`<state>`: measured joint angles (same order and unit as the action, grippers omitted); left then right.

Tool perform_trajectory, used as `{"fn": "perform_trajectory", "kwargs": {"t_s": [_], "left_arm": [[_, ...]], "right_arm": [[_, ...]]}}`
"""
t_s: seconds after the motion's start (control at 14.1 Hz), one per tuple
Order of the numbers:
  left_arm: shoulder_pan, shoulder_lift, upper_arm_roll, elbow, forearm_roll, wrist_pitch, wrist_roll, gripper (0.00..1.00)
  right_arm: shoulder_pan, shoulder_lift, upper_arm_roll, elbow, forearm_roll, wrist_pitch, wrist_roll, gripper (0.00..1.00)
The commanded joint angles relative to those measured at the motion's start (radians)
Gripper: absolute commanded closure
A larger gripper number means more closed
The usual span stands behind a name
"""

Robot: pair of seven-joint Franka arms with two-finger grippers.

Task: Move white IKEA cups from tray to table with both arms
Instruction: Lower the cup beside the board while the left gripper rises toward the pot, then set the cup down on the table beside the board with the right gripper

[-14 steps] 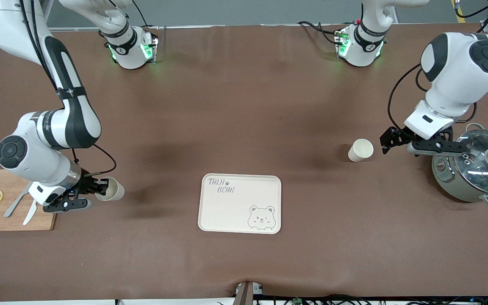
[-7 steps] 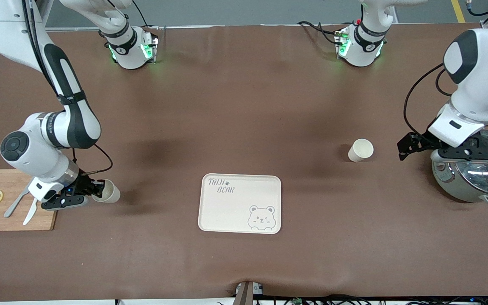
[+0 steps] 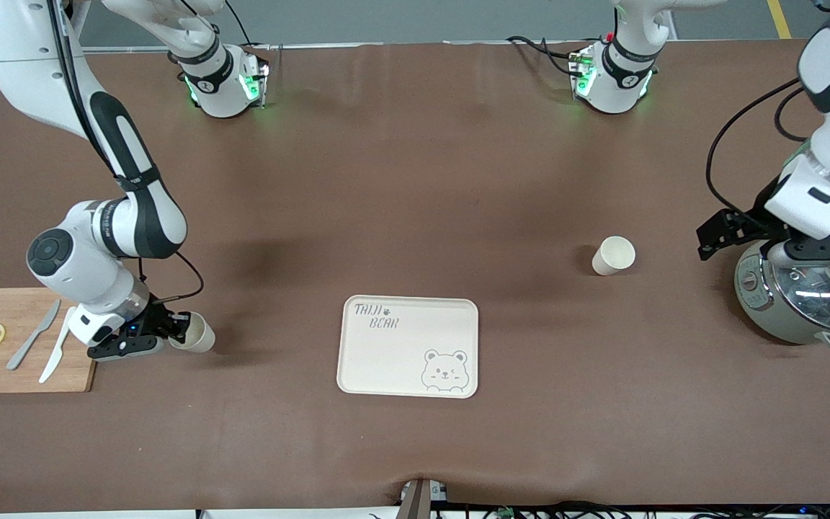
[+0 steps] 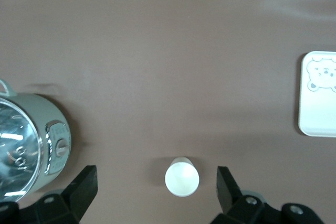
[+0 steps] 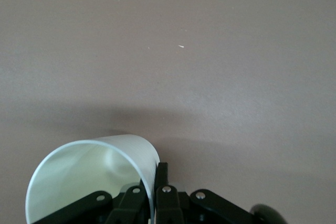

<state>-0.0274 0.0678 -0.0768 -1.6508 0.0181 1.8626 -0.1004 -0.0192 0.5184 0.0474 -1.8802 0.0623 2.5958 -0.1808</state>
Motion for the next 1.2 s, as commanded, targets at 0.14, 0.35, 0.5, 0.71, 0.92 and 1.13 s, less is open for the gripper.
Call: {"fn": "perform_trajectory", "kwargs": {"t_s": [0.14,0.35,0.5,0.71,0.92,1.13], "left_arm": [[-0.038,0.026,0.041,0.158,-0.053,-0.158,-0.012,0.00],[-0.062,0.004,0.077,0.167,-0.075,-0.184,-0.010,0.00],[-0.060,-0.008,0.075,0.167,-0.089,-0.207,-0.007,0.00],[-0.060,-0.022,0.072,0.169,-0.084,-0.227,-0.006,0.00],[-0.063,-0.022,0.077,0.190,-0.060,-0.258,0.007,0.00],[-0.063,-0.049,0.077,0.183,-0.043,-0.267,0.053,0.00]], "right_arm": [[-0.010,0.012,0.019,-0.007,0.028,0.035,-0.025,1.00],[-0.007,0.021,0.019,-0.007,0.028,0.052,-0.025,1.00],[-0.005,0.026,0.019,-0.007,0.028,0.063,-0.025,1.00],[-0.005,0.035,0.020,-0.007,0.028,0.079,-0.025,1.00],[-0.005,0.049,0.023,-0.007,0.028,0.104,-0.025,1.00],[-0.005,0.057,0.025,-0.011,0.028,0.116,-0.025,1.00]]}}
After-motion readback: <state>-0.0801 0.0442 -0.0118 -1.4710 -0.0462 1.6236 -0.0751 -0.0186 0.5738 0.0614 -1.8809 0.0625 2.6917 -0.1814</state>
